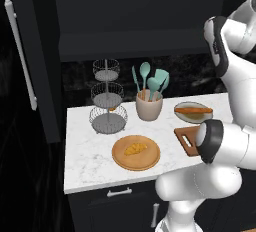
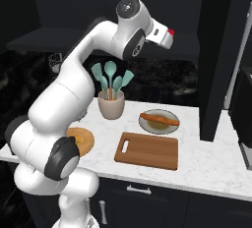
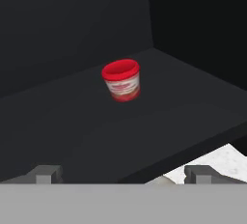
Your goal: From the different types of pastries on the counter, select a croissant and place it on the cutting board. Then retrieve a jar of jam from the cabinet and place it alongside the croissant on the cutting board.
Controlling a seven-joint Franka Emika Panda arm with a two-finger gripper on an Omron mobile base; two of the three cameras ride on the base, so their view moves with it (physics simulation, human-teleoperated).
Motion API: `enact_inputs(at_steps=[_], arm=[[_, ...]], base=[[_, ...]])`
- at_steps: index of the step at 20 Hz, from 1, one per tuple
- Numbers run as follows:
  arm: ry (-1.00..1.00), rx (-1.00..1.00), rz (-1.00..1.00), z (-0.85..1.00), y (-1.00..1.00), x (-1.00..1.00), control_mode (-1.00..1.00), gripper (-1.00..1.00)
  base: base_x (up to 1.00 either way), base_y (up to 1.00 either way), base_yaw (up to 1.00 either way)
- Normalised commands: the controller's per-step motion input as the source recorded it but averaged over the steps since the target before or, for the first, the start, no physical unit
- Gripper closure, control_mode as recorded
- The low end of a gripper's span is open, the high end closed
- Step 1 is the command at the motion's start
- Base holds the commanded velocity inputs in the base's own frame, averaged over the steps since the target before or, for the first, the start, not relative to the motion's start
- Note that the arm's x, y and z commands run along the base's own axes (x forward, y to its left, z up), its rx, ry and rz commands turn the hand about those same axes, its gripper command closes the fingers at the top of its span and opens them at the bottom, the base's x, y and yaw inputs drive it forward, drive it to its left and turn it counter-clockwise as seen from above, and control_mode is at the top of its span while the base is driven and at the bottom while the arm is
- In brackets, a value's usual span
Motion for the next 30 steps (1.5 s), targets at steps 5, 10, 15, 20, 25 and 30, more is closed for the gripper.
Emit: enact_inputs(at_steps=[5,10,15,20,25,30], arm=[[0.00,0.00,0.00,0.05,-0.01,0.18,-1.00,-1.00],[0.00,0.00,0.00,0.04,-0.09,0.46,-1.00,-1.00],[0.00,0.00,0.00,0.00,0.00,0.05,-1.00,-1.00],[0.06,0.00,0.08,0.00,-0.44,0.44,-1.00,-1.00],[0.01,0.00,0.00,0.00,0.00,0.10,-1.00,-1.00],[0.08,0.00,0.00,0.00,0.00,0.54,-1.00,-1.00]], base=[[0.00,0.00,0.00],[0.00,0.00,0.00],[0.00,0.00,0.00],[0.00,0.00,0.00],[0.00,0.00,0.00],[0.00,0.00,0.00]])
